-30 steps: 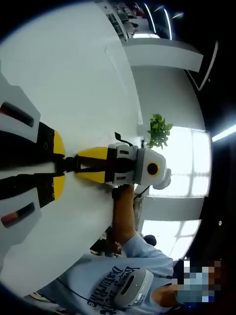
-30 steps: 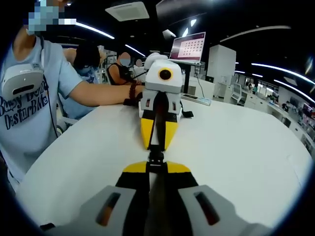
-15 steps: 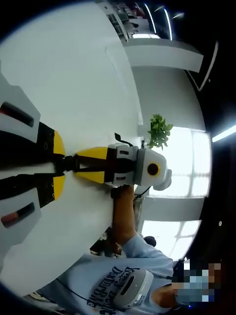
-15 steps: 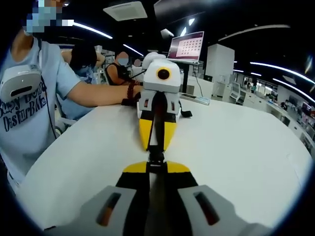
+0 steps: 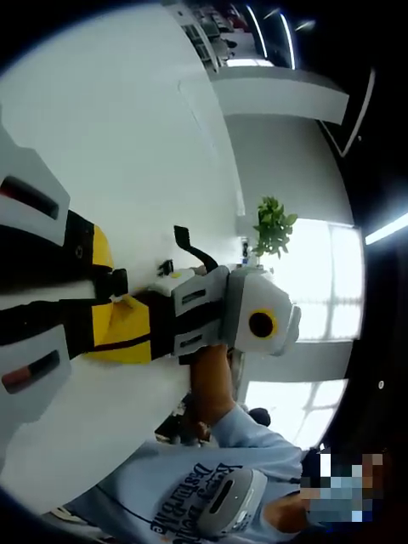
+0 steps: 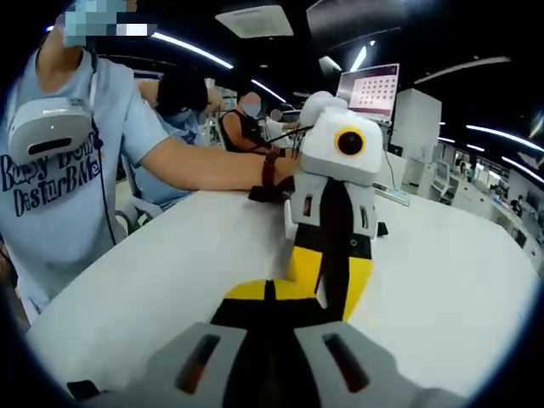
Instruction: Snap the two parts of the plastic buckle together until the buckle closes and remains connected.
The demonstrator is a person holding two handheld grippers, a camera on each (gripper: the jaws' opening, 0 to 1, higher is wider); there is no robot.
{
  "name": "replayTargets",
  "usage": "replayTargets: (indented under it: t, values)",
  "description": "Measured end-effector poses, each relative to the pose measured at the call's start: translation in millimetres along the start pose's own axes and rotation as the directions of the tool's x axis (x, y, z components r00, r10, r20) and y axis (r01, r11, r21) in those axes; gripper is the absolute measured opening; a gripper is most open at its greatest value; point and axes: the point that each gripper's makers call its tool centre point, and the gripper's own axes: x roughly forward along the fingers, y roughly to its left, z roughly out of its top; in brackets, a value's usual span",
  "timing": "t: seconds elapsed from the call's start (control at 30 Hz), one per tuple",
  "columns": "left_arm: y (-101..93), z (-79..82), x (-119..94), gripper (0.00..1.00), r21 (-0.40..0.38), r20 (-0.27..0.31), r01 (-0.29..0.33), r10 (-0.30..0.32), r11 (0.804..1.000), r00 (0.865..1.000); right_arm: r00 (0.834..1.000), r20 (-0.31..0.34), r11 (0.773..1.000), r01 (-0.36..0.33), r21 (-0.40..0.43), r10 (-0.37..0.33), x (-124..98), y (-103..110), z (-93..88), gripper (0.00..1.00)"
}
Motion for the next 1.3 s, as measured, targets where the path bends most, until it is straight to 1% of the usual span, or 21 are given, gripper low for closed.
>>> replayTargets:
  t: [0.03,0.13,0.73,0.93,1.03,1.2,1.23,1.27,1.3]
  values:
    - [0.2,0.2,0.1,0.09,-0.002,0.000,0.001,-0.001,1.000,1.000,1.000,0.019,1.000,0.013,-0.010,-0.012,-3.1,-1.5,2.7,0.00]
    - [0.5,-0.1,-0.4,0.09,-0.006,0.002,0.009,-0.009,1.000,1.000,1.000,0.020,1.000,0.017,-0.010,-0.017,-4.0,-0.1,3.1,0.00]
    - [4.3,-0.7,-3.4,0.09,-0.021,0.007,0.011,-0.011,1.000,1.000,1.000,0.028,1.000,0.014,0.007,-0.014,-2.8,1.1,3.3,0.00]
    - [5.4,-0.7,-4.1,0.10,-0.021,0.010,0.004,-0.004,1.000,1.000,0.999,0.031,1.000,0.028,0.001,-0.028,-2.7,1.0,3.5,0.00]
    - [6.1,-0.8,-4.4,0.10,-0.022,0.011,0.003,-0.002,1.000,1.000,0.999,0.028,0.999,0.043,-0.023,-0.042,-2.9,1.9,3.7,0.00]
    - [6.5,-0.6,-4.3,0.10,-0.021,0.013,-0.002,0.002,1.000,1.000,0.998,0.023,0.998,0.056,-0.034,-0.056,-3.5,0.3,3.7,0.01]
    - [6.4,-0.6,-4.2,0.10,-0.021,0.013,-0.003,0.003,1.000,1.000,0.998,-0.015,0.998,0.068,-0.017,-0.069,-7.2,0.7,2.0,0.01]
    - [6.9,-0.5,-4.0,0.10,-0.021,0.014,-0.005,0.006,1.000,1.000,0.998,0.009,0.998,0.064,-0.025,-0.064,-11.2,0.6,9.4,0.01]
    - [7.2,-0.4,-4.1,0.10,-0.022,0.014,-0.006,0.006,1.000,1.000,0.988,0.118,0.995,0.098,0.029,-0.101,-21.0,-4.4,28.3,0.01]
